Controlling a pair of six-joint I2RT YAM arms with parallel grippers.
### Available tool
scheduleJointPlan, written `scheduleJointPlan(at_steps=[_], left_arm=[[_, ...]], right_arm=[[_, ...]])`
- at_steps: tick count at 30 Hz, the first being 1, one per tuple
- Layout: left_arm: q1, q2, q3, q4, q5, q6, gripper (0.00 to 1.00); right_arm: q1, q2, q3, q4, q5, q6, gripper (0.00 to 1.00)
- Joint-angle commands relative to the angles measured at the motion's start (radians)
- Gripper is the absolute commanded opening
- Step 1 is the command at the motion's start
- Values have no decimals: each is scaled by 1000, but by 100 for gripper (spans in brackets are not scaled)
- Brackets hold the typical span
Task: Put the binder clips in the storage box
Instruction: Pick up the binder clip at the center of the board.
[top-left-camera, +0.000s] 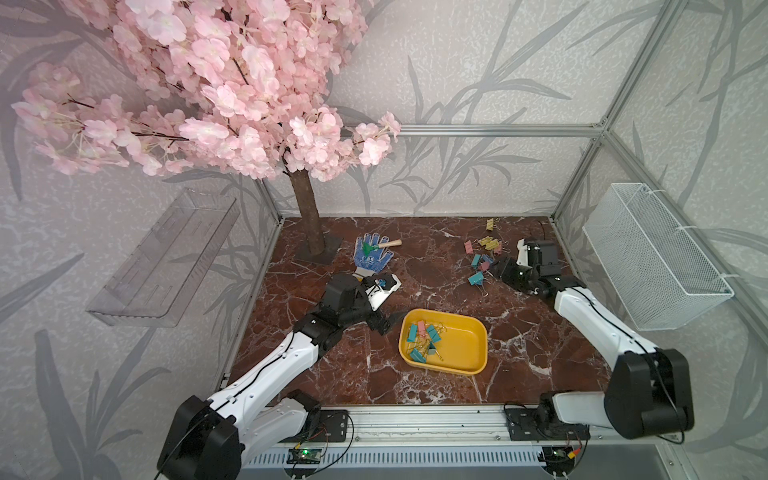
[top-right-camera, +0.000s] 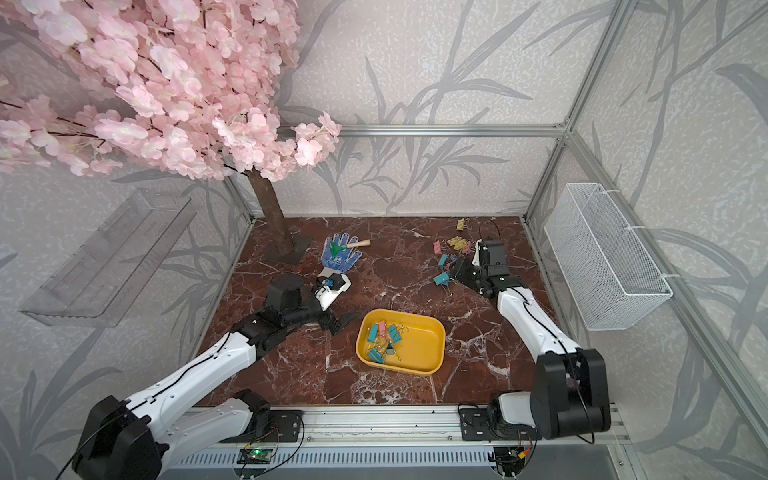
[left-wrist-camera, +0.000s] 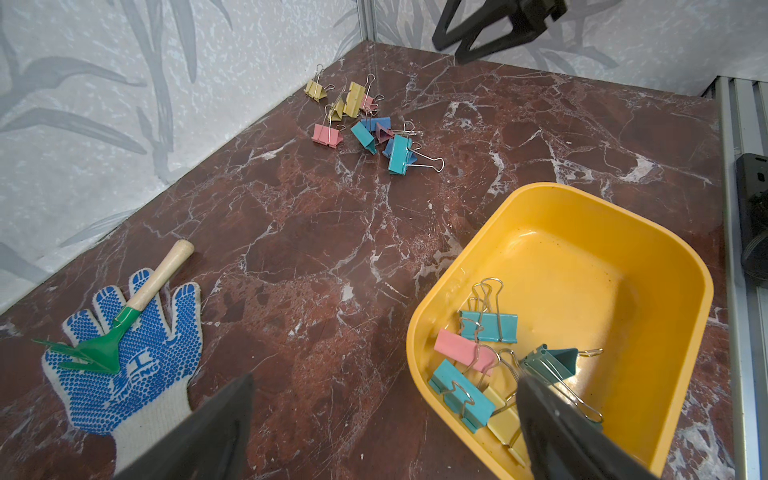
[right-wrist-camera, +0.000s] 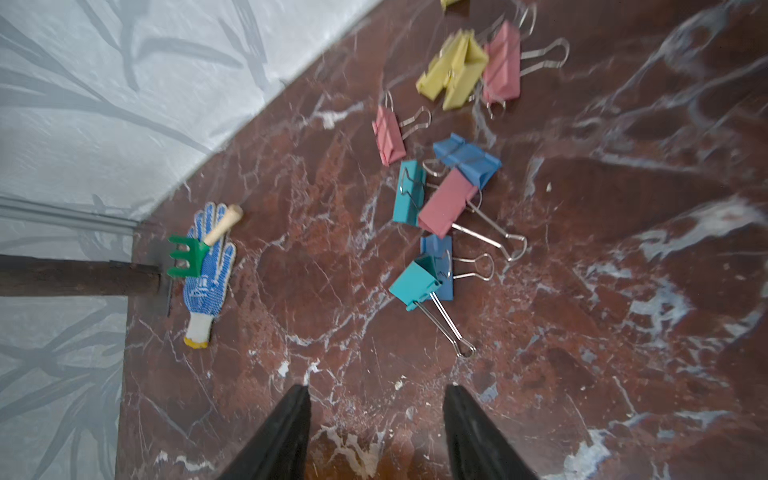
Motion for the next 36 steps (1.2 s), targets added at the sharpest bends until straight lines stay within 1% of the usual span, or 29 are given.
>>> scheduleJointPlan(at_steps=[1, 5, 8, 12, 15, 20, 21, 25, 28, 36], left_arm=[[-7, -19, -9, -1, -13, 17, 100], [-8, -21, -10, -1, -17, 20, 100], [-10, -17, -10, 1, -17, 17, 100], [-15, -13, -10, 1, -18, 15, 100], [-18, -15, -14, 3, -24, 18, 100], [-18, -13, -13, 2, -31, 22, 100], [-19, -13, -13, 1, -32, 22, 100], [-20, -13, -12, -1, -35, 25, 100], [-21, -13, -12, -1, -37, 25, 100], [-22, -13, -13, -1, -37, 26, 100]], right_arm=[[-8, 73, 40, -10, -93, -57, 57], [-12, 168, 42, 12, -67, -76, 58], [-13, 247, 50, 36, -73, -101, 58], [-15, 358, 105, 8, -62, -158, 58], [-15, 411, 133, 2, -62, -178, 57], [-15, 462, 149, -2, -74, -187, 51], [-15, 466, 150, -4, -78, -188, 49], [-13, 459, 124, 9, -110, -178, 31], [-11, 444, 98, 32, -120, -169, 20], [7, 399, 77, 35, -115, -180, 2]])
